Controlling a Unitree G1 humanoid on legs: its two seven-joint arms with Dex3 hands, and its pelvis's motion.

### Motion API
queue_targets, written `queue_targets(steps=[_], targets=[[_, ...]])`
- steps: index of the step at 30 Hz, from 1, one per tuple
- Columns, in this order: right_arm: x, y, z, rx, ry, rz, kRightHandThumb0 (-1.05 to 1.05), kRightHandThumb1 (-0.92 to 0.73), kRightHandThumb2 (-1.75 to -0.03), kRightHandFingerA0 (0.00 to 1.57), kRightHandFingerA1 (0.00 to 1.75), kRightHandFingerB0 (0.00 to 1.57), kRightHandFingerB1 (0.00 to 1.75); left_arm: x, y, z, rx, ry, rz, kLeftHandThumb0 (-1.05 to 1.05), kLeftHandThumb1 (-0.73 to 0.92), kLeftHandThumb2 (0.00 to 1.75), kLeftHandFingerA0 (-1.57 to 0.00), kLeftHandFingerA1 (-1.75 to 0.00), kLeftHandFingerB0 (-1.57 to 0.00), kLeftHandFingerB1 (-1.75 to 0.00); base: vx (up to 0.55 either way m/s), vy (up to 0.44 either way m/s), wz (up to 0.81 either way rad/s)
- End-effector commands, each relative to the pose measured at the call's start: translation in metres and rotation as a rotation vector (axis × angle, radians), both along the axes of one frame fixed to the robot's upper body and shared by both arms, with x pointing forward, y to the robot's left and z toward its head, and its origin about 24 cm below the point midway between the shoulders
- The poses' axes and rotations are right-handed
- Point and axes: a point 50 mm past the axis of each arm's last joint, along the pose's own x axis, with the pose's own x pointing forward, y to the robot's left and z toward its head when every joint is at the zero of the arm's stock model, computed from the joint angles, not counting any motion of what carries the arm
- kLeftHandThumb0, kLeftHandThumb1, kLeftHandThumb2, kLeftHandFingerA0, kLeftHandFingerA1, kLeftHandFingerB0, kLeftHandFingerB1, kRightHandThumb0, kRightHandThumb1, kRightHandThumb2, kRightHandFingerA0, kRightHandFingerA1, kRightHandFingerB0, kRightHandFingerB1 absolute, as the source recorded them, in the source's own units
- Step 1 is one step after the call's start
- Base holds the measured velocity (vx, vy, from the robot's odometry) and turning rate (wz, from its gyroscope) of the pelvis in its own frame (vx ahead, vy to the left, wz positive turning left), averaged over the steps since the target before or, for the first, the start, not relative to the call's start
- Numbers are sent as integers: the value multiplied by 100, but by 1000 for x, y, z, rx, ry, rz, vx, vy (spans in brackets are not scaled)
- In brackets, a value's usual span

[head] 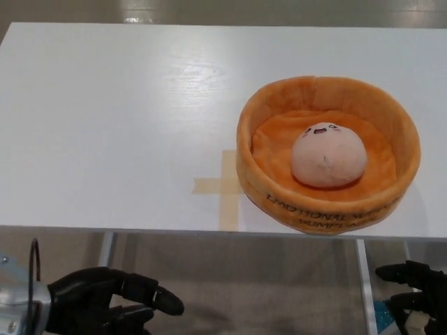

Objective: Use the left hand to pick up the pink round toy on the left and place it inside the orange plate on the desk.

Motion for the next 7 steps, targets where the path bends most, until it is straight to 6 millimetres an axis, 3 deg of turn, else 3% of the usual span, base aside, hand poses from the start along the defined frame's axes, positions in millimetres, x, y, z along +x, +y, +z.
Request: queue_targets(steps=[1,4,5,7], targets=[[-7,-1,-5,-7,27,-4,-10,-64,-58,60,55,68,51,15,-15,-21,380,-234,337,-16,76,62,-84,-59,-62,-45,0,0,0],[-8,-2,-6,-13,26,-2,-9,-64,-58,62,56,68,50,17,-19,-23,456,-283,371,-15,76,63,-89,-64,-64,-45,0,0,0],[-7,-2,-5,-11,23,-2,-8,-64,-58,63,56,68,51,17,-20,-25,488,-308,409,-19,73,62,-85,-80,-61,-46,0,0,0],[-7,-2,-5,-8,19,-3,-8,-64,-58,63,56,68,51,18,-21,-27,528,-339,455,-19,73,62,-85,-80,-61,-46,0,0,0]])
